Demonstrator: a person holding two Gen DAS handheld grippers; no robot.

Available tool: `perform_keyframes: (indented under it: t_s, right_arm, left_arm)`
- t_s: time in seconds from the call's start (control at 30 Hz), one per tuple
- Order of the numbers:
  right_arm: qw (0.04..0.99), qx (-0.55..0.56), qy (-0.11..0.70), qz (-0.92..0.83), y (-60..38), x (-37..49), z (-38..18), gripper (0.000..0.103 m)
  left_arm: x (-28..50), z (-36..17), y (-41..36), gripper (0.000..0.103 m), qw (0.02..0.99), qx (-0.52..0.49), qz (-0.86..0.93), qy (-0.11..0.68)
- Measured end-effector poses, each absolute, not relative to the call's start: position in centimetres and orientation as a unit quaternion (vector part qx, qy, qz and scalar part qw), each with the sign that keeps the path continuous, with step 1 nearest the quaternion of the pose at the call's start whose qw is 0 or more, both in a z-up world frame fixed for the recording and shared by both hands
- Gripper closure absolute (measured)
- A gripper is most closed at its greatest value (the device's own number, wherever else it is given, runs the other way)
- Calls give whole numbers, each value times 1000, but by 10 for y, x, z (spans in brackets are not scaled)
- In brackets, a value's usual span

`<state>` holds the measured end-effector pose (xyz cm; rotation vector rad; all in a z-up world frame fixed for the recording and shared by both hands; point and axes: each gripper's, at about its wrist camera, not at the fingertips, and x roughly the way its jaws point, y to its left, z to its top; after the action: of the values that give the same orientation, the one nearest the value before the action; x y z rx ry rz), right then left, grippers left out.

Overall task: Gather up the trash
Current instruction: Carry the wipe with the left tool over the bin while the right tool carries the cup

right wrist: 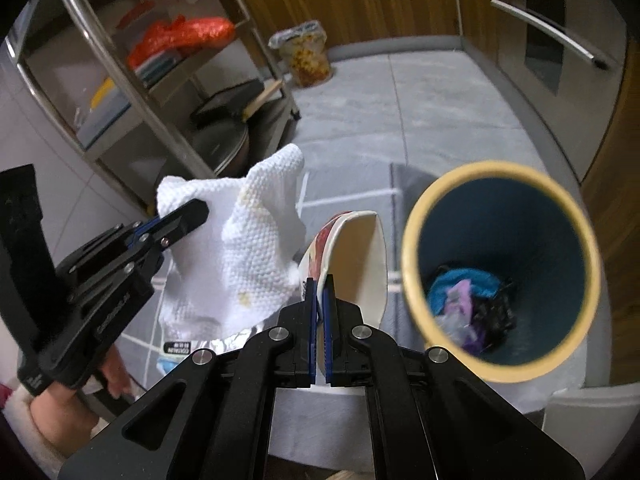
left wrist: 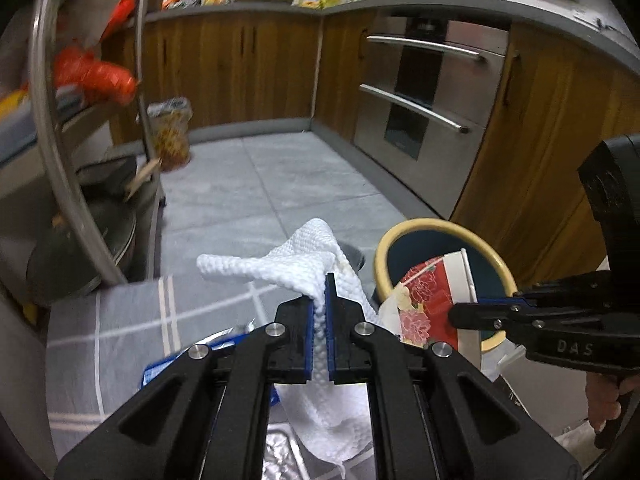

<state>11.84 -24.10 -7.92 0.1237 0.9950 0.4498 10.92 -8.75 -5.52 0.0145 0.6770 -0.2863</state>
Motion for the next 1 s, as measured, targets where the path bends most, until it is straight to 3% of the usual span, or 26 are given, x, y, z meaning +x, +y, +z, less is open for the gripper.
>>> perform_keyframes:
  t_s: [0.73, 1.0]
  right_arm:
    - [900, 79, 420, 84, -360, 139, -58, 99]
    - [884, 99, 455, 31, -398, 157, -95, 99]
  left_arm:
    - [139, 5, -189, 99, 914, 48, -262, 306]
    - [163, -42, -228, 99, 892, 71, -292, 336]
